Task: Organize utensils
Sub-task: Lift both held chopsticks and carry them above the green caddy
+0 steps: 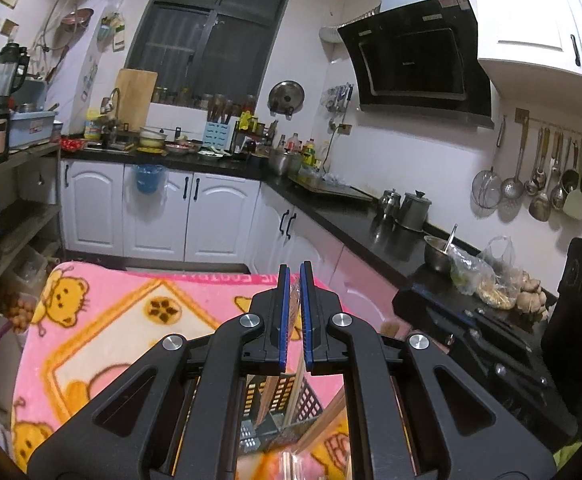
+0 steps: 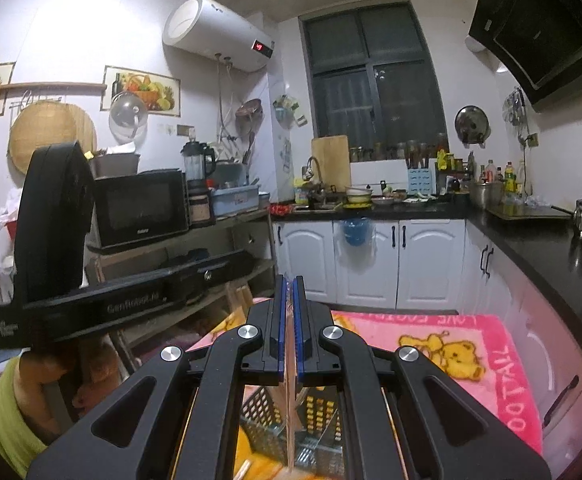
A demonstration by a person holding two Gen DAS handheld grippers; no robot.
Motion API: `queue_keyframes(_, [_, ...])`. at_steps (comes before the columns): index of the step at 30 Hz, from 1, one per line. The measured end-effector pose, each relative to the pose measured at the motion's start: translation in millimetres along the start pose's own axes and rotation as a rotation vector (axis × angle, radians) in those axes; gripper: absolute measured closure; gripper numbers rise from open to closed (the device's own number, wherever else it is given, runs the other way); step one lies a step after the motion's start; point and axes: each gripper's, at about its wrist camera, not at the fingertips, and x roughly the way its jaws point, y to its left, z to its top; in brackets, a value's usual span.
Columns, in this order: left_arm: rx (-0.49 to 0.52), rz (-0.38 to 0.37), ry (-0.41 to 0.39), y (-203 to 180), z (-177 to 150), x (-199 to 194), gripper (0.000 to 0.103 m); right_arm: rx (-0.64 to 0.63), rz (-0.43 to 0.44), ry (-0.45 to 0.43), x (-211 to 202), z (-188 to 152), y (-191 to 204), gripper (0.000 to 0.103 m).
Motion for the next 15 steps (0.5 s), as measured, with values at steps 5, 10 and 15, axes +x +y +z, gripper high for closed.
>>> queue_keyframes(5, [-0.002,0.003,-0.005,0.7,2.5,8.5,0.100,0.015,-0.025,-0.013,6.1,7.3,-12.8,0.099])
queue_keyframes(10, [-0.014,0.001,0.007,4.9,0.8,17.3,0.100,0.021,-0.065,-0.010,17.7,8.9,-24.5,0.099])
queue_keyframes(15, [-0.030,-0.003,0.027,12.7,-4.7,26.9,0.100,0.040,-0.089,0.003,31.5,7.7,-35.7,0.099])
